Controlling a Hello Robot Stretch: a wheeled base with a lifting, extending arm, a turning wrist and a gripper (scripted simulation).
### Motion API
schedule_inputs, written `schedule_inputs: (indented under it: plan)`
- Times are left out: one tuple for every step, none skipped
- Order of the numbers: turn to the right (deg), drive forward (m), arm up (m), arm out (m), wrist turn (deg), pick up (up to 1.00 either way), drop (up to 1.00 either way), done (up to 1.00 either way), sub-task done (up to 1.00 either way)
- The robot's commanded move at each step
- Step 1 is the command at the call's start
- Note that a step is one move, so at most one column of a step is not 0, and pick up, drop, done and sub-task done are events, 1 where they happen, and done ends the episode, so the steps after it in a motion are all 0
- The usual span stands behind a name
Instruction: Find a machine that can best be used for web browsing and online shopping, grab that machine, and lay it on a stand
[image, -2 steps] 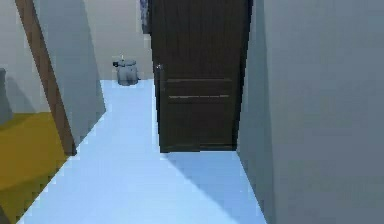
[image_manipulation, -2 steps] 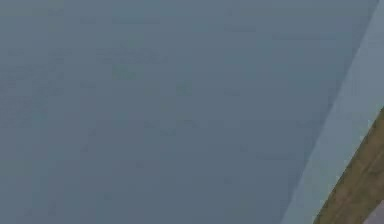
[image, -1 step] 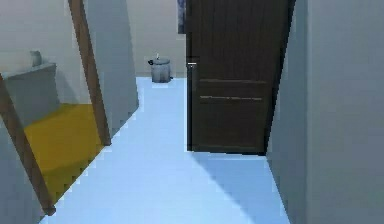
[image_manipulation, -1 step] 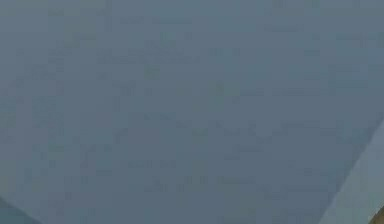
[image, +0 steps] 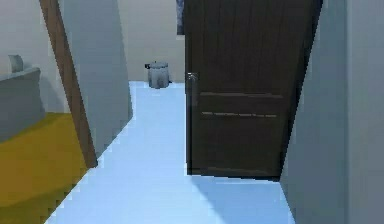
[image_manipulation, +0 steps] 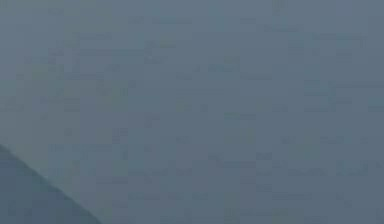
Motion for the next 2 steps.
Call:
schedule_inputs:
  plan:
    - [-9.0, 0.0, 0.0, 0.0, 0.0, 0.0, 0.0, 0.0, 0.0]
    - [0.0, 1.0, 0.0, 0.0, 0.0, 0.0, 0.0, 0.0, 0.0]
